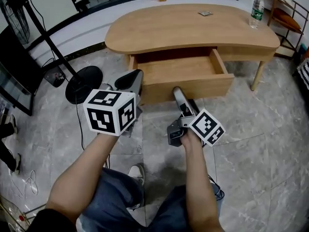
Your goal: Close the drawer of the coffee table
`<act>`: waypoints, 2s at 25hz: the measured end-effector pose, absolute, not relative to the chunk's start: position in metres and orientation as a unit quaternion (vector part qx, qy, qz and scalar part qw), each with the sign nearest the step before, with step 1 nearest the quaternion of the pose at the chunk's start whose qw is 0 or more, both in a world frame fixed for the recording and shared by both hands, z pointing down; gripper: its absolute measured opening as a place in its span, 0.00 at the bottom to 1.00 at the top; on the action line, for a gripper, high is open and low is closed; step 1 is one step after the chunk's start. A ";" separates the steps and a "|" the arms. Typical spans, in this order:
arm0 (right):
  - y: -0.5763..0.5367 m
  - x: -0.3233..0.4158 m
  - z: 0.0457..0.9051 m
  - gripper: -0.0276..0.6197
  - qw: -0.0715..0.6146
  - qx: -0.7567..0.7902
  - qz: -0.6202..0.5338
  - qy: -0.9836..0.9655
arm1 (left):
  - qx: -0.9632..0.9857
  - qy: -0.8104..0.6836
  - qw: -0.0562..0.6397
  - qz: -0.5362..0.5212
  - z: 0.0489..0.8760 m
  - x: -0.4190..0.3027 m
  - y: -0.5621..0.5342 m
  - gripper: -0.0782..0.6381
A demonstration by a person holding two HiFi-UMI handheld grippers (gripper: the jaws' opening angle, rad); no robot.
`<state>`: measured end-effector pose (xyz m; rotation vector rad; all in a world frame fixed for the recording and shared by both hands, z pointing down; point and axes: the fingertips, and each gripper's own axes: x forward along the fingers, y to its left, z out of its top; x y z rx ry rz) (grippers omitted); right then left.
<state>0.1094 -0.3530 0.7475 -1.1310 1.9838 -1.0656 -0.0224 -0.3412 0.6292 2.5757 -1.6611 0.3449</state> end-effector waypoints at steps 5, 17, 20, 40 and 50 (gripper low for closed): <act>-0.357 0.107 0.745 0.74 0.316 -0.428 -0.398 0.748 | 0.835 -0.538 0.024 0.112 0.629 -0.023 -0.351 0.11; -0.385 0.103 0.746 0.73 0.335 -0.437 -0.396 0.735 | 0.843 -0.530 0.038 0.091 0.631 -0.021 -0.364 0.11; -0.396 0.099 0.746 0.72 0.341 -0.436 -0.401 0.730 | 0.845 -0.526 0.033 0.093 0.634 -0.023 -0.368 0.11; -0.487 0.088 0.745 0.69 0.348 -0.432 -0.409 0.724 | 0.862 -0.498 0.029 0.094 0.660 -0.028 -0.424 0.11; -0.517 0.083 0.748 0.70 0.351 -0.435 -0.408 0.722 | 0.872 -0.480 0.035 0.088 0.672 -0.026 -0.444 0.11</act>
